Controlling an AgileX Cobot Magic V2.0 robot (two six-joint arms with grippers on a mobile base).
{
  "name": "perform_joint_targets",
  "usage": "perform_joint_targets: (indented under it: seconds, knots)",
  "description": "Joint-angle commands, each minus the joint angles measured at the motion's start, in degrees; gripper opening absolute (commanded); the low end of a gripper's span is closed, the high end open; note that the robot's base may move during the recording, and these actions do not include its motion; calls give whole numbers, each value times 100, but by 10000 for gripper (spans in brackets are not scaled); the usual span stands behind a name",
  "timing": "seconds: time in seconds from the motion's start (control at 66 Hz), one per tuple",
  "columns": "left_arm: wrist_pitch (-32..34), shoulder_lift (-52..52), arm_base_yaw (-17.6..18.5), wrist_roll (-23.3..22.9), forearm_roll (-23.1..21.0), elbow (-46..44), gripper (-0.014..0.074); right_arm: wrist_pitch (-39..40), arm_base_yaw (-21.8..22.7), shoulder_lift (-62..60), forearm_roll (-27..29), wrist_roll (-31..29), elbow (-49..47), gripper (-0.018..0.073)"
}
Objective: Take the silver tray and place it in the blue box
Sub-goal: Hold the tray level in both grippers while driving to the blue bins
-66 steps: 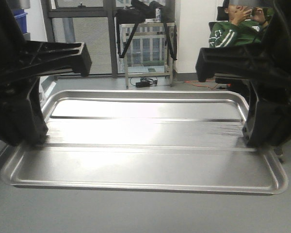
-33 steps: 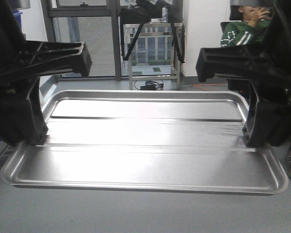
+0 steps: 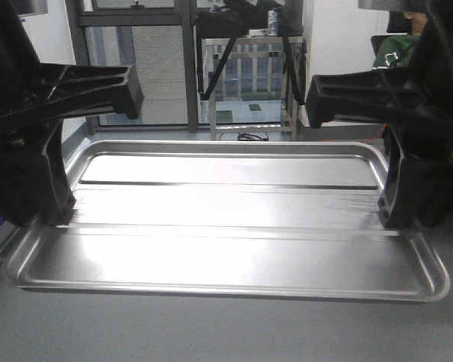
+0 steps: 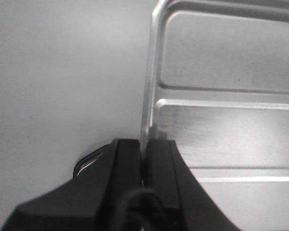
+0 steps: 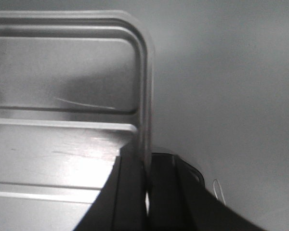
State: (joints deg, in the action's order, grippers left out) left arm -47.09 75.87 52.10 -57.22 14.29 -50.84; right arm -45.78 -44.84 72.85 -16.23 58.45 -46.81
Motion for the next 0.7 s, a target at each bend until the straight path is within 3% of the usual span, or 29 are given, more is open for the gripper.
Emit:
perform_joint_targets:
  seconds: [0.0,0.682]
  knots:
    - [-26,-179,28,-67,177,-140,-104,-97,7,-144,-250,-33,-118,60]
    - [-26,-179,28,-67,198,-140,-104,-108,7,-144,-255,-33,-118,60]
